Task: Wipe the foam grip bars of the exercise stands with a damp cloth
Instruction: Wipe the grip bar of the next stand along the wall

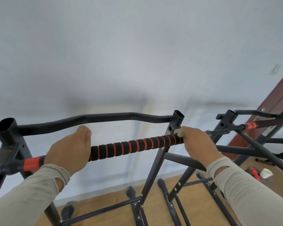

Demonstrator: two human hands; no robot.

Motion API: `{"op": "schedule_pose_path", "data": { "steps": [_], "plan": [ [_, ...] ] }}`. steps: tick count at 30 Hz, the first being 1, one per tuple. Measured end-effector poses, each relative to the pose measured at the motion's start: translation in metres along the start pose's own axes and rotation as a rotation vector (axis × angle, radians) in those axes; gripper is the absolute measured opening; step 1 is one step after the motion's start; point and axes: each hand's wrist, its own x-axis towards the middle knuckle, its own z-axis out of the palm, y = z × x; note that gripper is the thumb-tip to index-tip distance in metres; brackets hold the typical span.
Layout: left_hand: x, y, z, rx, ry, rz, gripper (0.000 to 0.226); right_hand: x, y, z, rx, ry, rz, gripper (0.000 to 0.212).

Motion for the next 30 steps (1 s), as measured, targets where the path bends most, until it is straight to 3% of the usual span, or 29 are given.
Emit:
{"op": "schedule_pose_path", "data": {
  "steps": [4,7,9,11,14,19,22,26,30],
  "plan": [
    [0.014,0.000,0.000,-0.017,-0.063,-0.061,0.033,-0.024,-0.092,0.014,0.248,0.176,-0.051,0.018],
    [0.027,-0.003,0.002,-0.029,-0.172,-0.067,0.046,-0.053,-0.174,0.030,0.412,0.289,-0.284,0.012],
    [0.033,-0.004,-0.003,-0.077,-0.231,-0.074,0.048,-0.069,-0.212,0.038,0.438,0.323,-0.413,0.029],
    [0.030,-0.003,-0.010,-0.111,-0.190,-0.064,0.046,-0.069,-0.216,0.043,0.416,0.337,-0.498,0.039],
    [0.007,-0.004,-0.015,-0.021,0.031,0.032,0.039,-0.054,-0.189,0.048,0.356,0.307,-0.541,0.043],
    [-0.022,-0.016,0.000,0.191,0.085,0.242,0.043,-0.043,-0.171,0.049,0.306,0.308,-0.600,0.045],
    [-0.010,-0.018,0.002,0.214,0.051,0.227,0.048,-0.029,-0.122,0.046,0.211,0.352,-0.527,0.046],
    [-0.001,-0.018,-0.003,0.170,-0.012,0.203,0.047,-0.008,-0.036,0.030,0.096,0.255,-0.161,0.051],
    [0.007,-0.016,-0.008,0.093,-0.079,0.165,0.039,0.004,-0.041,0.028,0.079,0.197,-0.044,0.035]
  ]
}}
